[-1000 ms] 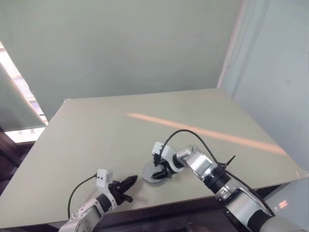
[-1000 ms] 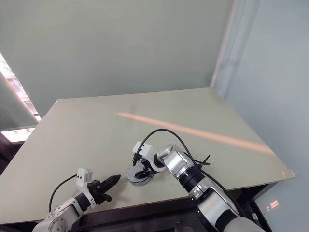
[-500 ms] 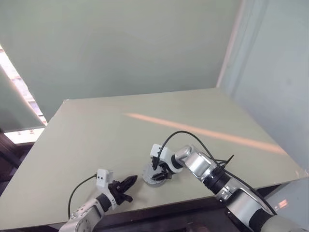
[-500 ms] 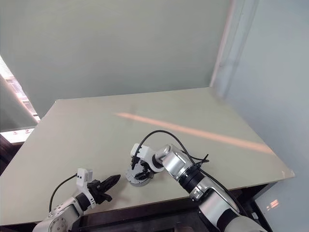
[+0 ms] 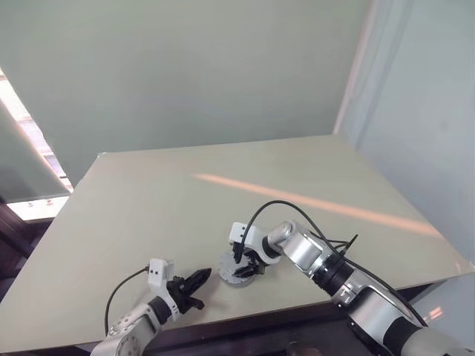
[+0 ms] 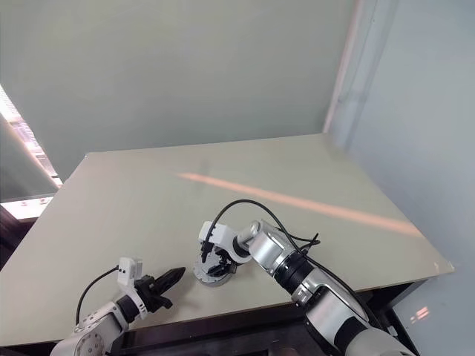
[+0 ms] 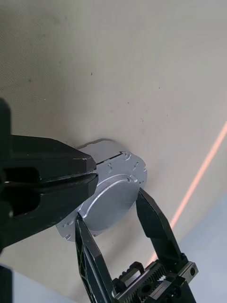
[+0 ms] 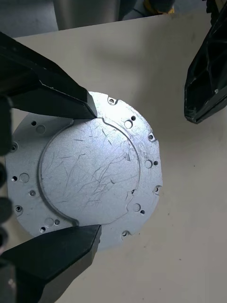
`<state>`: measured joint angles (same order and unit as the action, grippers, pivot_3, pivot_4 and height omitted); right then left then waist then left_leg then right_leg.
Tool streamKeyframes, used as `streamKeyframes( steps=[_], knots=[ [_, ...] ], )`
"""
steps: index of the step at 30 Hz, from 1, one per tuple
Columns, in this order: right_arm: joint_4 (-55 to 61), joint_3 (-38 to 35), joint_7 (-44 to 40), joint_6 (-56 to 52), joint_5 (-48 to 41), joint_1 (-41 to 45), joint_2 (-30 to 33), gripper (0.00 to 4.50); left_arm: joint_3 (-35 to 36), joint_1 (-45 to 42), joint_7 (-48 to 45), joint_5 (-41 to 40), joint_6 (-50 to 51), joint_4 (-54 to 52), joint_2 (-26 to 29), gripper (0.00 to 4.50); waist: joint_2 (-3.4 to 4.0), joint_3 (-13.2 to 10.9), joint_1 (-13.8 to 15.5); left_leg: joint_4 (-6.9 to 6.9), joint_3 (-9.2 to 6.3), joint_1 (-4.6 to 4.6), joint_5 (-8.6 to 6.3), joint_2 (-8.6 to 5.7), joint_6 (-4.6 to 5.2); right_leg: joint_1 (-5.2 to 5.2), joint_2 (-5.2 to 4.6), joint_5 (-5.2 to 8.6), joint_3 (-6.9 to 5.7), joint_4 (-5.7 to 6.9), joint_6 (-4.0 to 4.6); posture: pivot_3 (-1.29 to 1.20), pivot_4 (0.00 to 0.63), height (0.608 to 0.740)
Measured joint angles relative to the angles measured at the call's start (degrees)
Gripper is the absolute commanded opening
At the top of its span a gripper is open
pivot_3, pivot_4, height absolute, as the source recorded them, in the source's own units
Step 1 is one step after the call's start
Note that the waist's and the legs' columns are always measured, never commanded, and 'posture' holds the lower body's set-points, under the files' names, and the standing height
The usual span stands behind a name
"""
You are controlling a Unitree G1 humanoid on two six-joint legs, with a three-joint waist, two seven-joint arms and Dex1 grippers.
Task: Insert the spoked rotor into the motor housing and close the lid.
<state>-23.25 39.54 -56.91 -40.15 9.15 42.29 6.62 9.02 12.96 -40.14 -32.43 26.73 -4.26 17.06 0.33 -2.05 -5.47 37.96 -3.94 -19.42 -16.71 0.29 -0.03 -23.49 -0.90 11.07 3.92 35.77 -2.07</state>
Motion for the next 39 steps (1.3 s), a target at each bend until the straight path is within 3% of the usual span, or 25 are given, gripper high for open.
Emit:
streamKeyframes(
  steps=[27, 39],
  knots=[
    [-3.6, 0.1, -3.9, 9.1, 0.3, 0.5, 1.4, 3.22, -1.3, -0.1, 0.0, 0.0, -0.4, 0.4, 0.0, 0.00, 0.03, 0.0, 0.1, -0.04, -0.05, -0.01, -0.09, -0.16, -0.02, 0.03, -0.13, 0.12, 0.02, -0.05, -0.18, 0.00, 0.000, 0.740],
    [-3.7, 0.5, -4.9, 8.3, 1.4, 1.2, 1.2, 3.22, -1.8, -0.6, 0.0, 0.0, -0.4, 0.4, 0.0, 0.00, 0.12, 0.1, 0.1, -0.01, -0.09, 0.01, -0.09, -0.19, -0.02, 0.06, -0.13, 0.12, 0.02, -0.04, -0.18, 0.00, 0.000, 0.740]
  ],
)
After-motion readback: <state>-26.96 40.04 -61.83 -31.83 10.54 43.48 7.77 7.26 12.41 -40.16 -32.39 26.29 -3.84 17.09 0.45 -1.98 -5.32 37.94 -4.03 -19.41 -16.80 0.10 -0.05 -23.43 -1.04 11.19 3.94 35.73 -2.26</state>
